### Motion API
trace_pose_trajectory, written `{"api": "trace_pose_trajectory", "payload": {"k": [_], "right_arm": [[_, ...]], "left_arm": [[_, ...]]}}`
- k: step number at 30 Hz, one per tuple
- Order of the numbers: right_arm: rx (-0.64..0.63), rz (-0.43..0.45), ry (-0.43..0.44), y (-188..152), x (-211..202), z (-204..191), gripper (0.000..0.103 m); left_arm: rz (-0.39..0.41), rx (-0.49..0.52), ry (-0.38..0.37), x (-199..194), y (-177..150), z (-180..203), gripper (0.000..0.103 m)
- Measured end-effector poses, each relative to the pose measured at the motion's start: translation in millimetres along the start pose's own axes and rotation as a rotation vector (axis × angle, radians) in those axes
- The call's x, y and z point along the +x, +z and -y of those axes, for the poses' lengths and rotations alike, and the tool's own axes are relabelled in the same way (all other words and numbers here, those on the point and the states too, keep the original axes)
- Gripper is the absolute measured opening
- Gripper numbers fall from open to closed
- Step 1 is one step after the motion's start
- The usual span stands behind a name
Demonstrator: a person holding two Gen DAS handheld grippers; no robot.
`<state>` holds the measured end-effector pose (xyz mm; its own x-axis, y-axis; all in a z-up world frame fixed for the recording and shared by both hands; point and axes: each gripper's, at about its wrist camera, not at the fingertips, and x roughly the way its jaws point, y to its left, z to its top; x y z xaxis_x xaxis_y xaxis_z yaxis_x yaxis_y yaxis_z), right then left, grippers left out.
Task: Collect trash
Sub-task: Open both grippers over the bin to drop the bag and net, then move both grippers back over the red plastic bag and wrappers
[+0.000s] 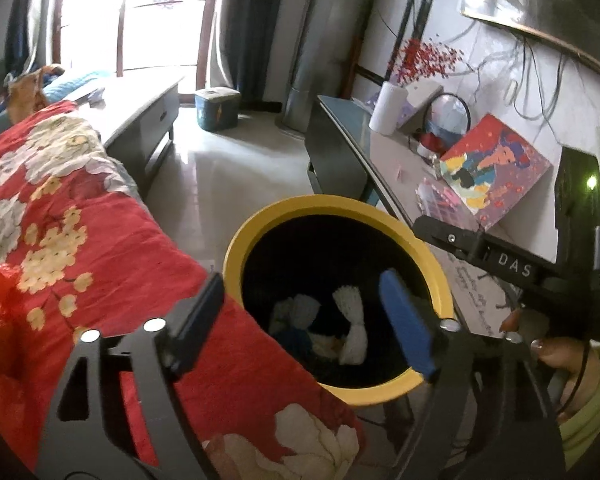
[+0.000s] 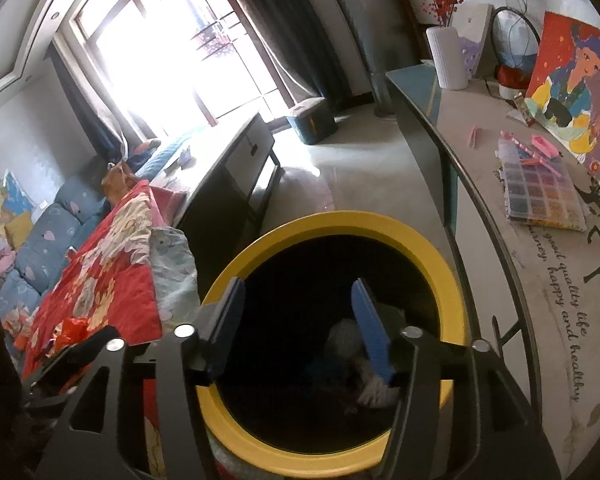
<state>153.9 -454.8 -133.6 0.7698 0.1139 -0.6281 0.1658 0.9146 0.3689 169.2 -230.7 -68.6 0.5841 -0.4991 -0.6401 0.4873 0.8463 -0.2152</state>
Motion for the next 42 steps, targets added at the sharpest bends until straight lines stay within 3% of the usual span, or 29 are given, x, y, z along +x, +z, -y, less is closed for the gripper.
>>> {"api": "trace_pose_trajectory", "payload": {"k": [2,3,14,42], "right_arm": [[-0.012,0.012,-0.007,0,-2,-3,0.060],[-0.017,0.015,-0.008,0,-3,-5,0.061],[-0.075,0.067,-0.011,0,-14,-30,0.075],[-0.217,0.094,0.088,-13,-34,-108,0.082]], "left_arm": [[0.007,-0.017,0.005,-4,1,-2,0.091],[0.014,-0.027,0.009,-7,1,-4,0.092],[0.069,-0.041,0.064,-38,-1,-13,0.092],[0.223,-0.114,0.173,-119,-11,-52,0.092]]}}
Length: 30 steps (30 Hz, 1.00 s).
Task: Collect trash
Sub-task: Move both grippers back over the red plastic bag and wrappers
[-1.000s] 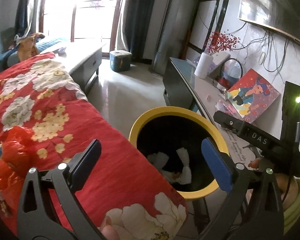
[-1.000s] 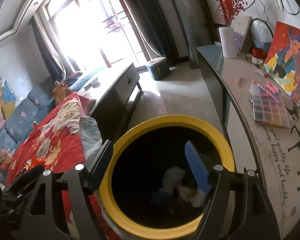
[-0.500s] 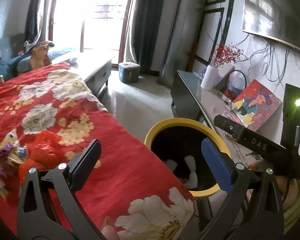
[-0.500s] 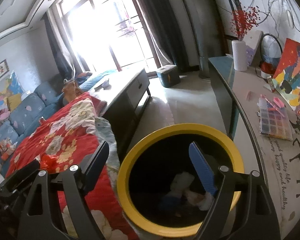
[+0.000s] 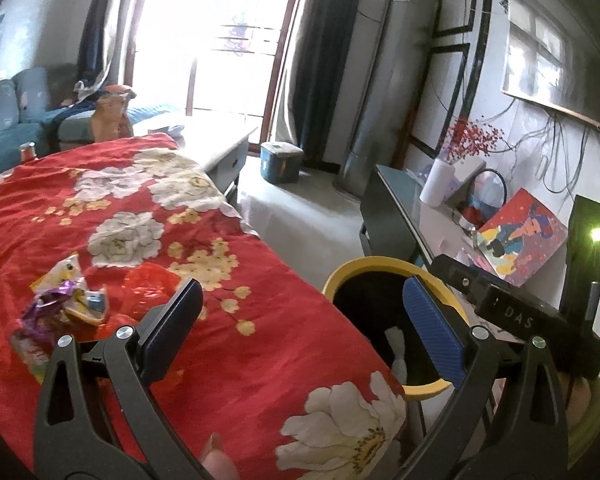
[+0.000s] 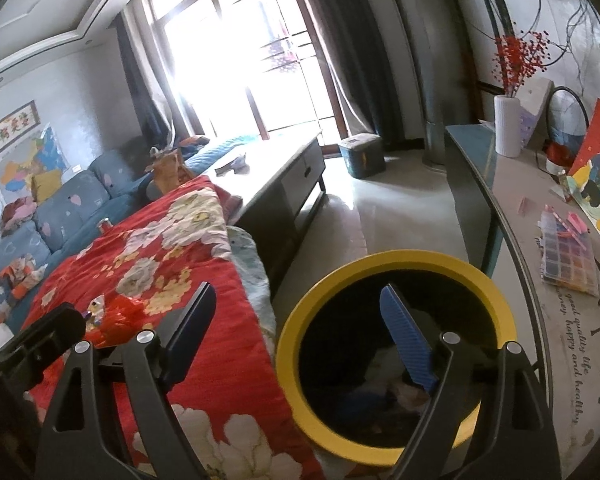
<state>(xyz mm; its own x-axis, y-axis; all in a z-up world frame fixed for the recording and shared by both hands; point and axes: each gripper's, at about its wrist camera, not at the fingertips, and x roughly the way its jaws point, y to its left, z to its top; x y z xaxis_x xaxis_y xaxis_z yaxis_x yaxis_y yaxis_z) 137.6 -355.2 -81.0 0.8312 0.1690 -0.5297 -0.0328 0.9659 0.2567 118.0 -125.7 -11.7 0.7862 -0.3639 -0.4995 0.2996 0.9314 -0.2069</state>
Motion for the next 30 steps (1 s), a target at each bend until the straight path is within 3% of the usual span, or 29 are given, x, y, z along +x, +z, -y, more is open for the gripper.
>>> {"api": "trace_pose_trajectory", "payload": {"k": [30], "right_arm": [[-0.161,-0.042,0.154,-23,2,-94,0.084]], "left_arm": [[0.094,-0.133,0.141,-46,0,-79,0.092]]}}
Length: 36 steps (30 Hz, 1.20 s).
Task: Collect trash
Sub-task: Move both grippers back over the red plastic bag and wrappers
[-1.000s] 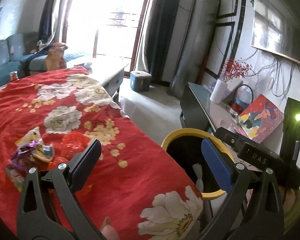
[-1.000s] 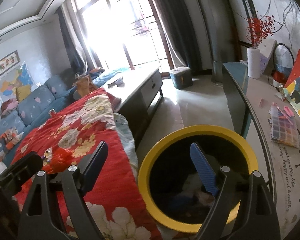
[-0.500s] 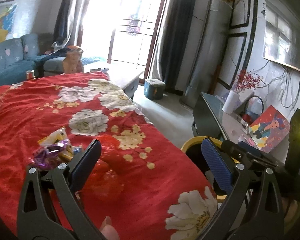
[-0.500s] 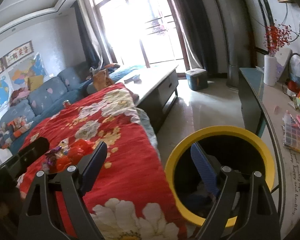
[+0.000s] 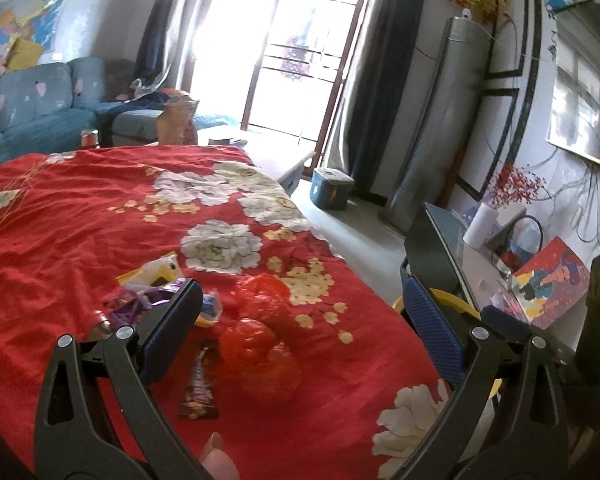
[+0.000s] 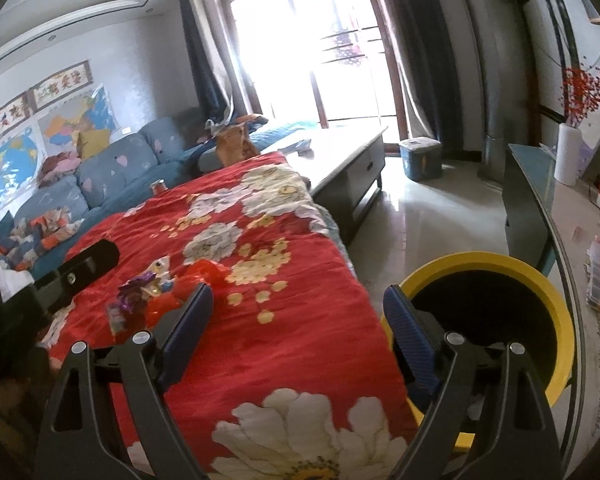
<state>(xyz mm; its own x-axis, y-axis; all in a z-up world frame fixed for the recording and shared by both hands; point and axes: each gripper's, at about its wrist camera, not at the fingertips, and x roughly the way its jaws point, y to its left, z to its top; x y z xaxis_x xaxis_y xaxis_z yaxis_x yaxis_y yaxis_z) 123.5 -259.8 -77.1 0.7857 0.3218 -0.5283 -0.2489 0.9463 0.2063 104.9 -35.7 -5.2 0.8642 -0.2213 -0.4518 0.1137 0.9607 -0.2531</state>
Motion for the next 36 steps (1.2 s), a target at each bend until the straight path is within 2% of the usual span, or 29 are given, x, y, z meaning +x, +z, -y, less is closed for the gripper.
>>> {"api": "trace_pose_trajectory", "payload": {"k": [25,36], "right_arm": [[-0.107,-0.093,0.108,-12,29,-70,0.085],[-0.118,-0.175,0.119,-17,62,-85,0.085]], "left_arm": [[0.075,-0.219,0.139,-30,18,-104,0.092],[0.001,-0.285,0.184,-24,11,-157,0.091]]}}
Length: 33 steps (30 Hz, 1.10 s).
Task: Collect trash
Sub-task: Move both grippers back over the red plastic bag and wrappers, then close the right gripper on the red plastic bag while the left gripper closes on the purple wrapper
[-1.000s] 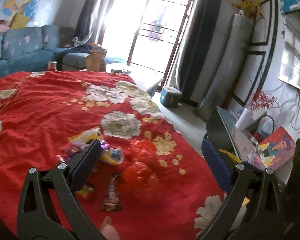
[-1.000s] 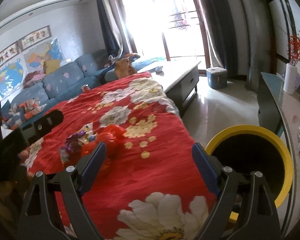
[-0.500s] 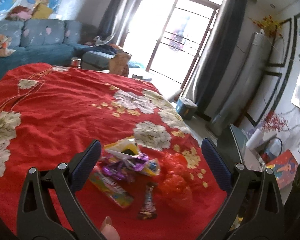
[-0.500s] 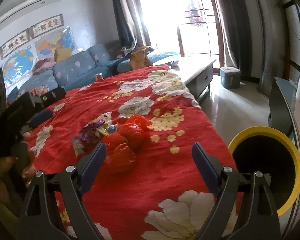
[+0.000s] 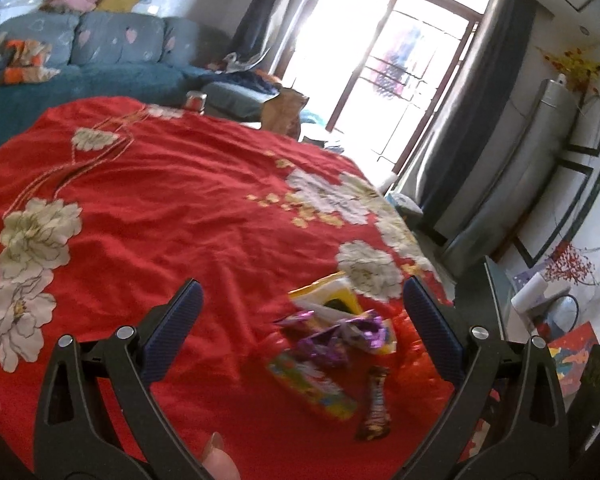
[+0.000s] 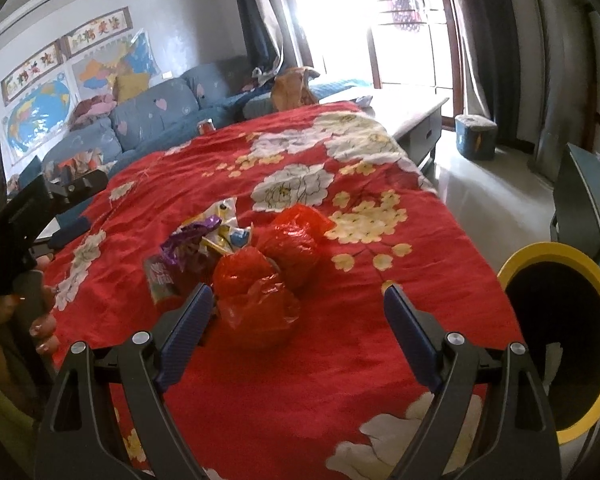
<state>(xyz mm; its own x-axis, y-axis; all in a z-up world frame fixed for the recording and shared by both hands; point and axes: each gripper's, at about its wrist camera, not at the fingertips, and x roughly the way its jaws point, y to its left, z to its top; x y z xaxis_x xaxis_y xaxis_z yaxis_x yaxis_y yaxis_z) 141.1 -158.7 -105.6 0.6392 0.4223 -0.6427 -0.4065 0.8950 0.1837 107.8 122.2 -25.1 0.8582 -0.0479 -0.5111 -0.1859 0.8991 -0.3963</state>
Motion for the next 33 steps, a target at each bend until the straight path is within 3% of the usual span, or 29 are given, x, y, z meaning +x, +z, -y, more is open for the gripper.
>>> {"api": "trace_pose_trajectory", "payload": {"k": [8,13,16,21,26,33], "right_arm": [[0.005,-0.056,0.013,0,25,-2,0.084],[0.014,-0.087,0.028,-2,36,-1,0.080],[0.018,-0.097,0.037,-5,39,-1,0.077],[0.034,-0.129,0.075,-7,46,0,0.061],[0.062,-0.154,0.114,-12,49,5,0.033],[0.077,-0.148,0.125,-13,45,10,0.028]], "left_arm": [[-0.076,-0.018,-0.016,18,-9,-20,0.060],[-0.121,0.035,-0.062,29,-17,-12,0.049],[-0.138,0.112,-0.083,33,-21,3,0.049],[-0.152,0.255,-0.093,36,-29,27,0.047],[-0.155,0.331,-0.113,39,-34,40,0.047],[-0.149,0.447,-0.114,43,-39,61,0.047]]}}
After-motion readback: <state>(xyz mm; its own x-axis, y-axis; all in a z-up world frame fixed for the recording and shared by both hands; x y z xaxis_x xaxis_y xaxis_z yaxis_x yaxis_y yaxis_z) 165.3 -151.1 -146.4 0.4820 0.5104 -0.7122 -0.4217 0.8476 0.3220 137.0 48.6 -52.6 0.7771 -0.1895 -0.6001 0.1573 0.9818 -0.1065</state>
